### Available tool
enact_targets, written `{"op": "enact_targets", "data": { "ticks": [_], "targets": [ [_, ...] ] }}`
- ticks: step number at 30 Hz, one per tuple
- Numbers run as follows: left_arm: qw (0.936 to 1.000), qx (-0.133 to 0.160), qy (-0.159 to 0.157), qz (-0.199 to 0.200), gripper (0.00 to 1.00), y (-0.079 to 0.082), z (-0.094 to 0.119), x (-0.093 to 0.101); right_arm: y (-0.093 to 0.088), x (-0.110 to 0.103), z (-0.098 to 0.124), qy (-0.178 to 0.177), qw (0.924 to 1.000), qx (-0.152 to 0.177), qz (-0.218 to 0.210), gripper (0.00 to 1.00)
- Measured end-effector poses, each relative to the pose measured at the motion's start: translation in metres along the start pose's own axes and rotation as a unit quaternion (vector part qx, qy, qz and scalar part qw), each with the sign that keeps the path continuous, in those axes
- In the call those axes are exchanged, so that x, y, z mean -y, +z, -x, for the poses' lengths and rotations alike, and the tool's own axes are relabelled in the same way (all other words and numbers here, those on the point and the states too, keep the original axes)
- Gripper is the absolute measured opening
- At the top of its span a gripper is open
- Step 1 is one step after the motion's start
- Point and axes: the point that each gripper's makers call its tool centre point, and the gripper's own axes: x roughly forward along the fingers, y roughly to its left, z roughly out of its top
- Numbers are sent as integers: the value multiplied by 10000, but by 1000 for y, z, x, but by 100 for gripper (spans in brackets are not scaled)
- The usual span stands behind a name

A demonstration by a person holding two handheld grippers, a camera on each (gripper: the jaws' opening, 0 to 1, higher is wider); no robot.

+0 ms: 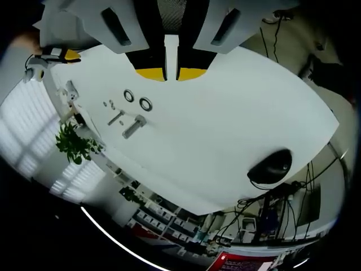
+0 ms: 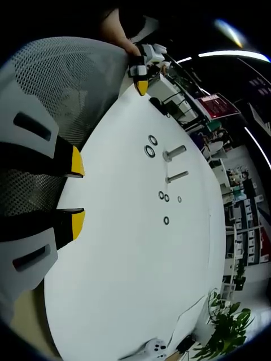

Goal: Place the washer onto the threaded stud by aligning its center hole with the stud, sliding it down to the base, and recovering from edge contact or off-axis alignment until the washer reaches the visible bottom stop.

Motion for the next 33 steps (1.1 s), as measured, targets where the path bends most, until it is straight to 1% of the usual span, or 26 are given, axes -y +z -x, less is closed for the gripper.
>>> {"op": "enact_targets", "data": {
  "ticks": [11, 13, 14, 15, 17, 23, 26, 31, 33],
  "targets": [
    [10000, -25, 4, -5, 4, -1, 0, 1, 1, -1, 1, 23, 10000, 26, -22, 24],
    [10000, -40, 3, -15, 4, -1, 0, 0, 1, 0, 1, 1, 10000, 44, -44, 24],
    [10000, -41, -10, -16, 4, -1, 0, 1, 2, 2, 2, -75, 9999, 93, -101, 24],
    [10000, -4, -43, 4, 4, 0, 0, 1, 3, 3, 2, -92, 9998, 130, -144, 24],
    [9999, 78, -62, 94, 4, 2, 1, 2, 2, 2, 2, -63, 9999, 97, -113, 24],
    [10000, -2, -39, 54, 4, 0, 0, 2, 2, 2, 2, -56, 9999, 76, -95, 24],
    [9999, -89, -44, -33, 4, -3, 0, 2, 1, 2, 2, -40, 9999, 66, -82, 24],
    [10000, -44, -18, -1, 4, -2, 0, 2, 1, 1, 1, -17, 10000, 25, -38, 24],
    [10000, -63, -13, -17, 4, -2, 0, 1, 2, 2, 2, -60, 9999, 71, -88, 24]
  ]
}}
